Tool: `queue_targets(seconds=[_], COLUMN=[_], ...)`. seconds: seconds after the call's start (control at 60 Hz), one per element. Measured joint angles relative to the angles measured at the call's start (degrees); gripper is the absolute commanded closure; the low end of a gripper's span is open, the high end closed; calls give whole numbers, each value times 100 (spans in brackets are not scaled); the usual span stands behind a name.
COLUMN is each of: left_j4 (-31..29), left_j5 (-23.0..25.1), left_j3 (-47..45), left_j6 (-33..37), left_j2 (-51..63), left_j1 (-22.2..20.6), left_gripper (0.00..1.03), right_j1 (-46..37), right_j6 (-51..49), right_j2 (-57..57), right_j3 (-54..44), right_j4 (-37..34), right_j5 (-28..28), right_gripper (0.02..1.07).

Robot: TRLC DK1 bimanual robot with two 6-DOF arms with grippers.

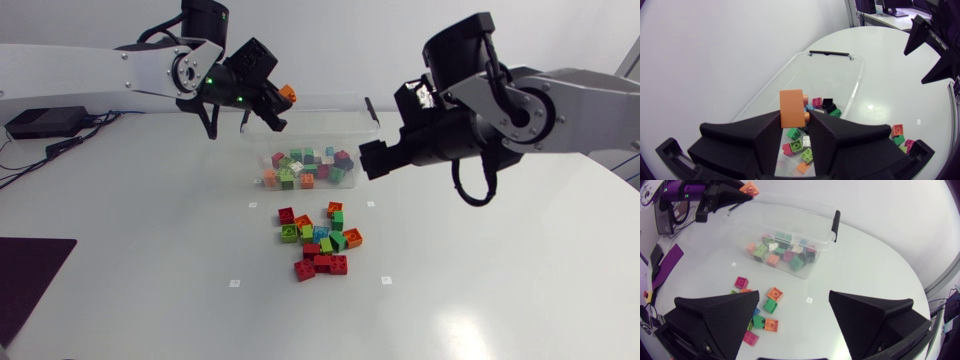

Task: Place the duplo bricks in the container

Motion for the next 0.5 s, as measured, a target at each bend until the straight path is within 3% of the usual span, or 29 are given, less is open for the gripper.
queue_targets(seconds=[0.267, 0.333, 0.35, 0.383, 0.4, 0.417, 0.5], left_j4=[-127, -201, -245, -317, -337, -380, -485], left_j5=[-31, -46, -48, -66, -68, -70, -72], left_j3=[667, 857, 914, 960, 964, 964, 966], left_j6=[-131, -151, -153, -168, -170, -170, -170], left_j2=[603, 782, 831, 890, 898, 903, 901], left_j1=[-79, -92, -101, -101, -101, -101, -101], left_gripper=[70, 50, 41, 13, 9, 5, 5], right_j1=[11, 17, 20, 37, 42, 44, 85], right_j6=[-68, -87, -87, -90, -92, -105, -107], right_j2=[-109, -109, -109, -109, -107, -105, -63], right_j3=[-697, -796, -813, -837, -844, -846, -846], right_j4=[205, 212, 212, 210, 212, 212, 227], right_j5=[-66, -66, -63, -63, -63, -66, -66], right_gripper=[7, 7, 7, 7, 7, 7, 7])
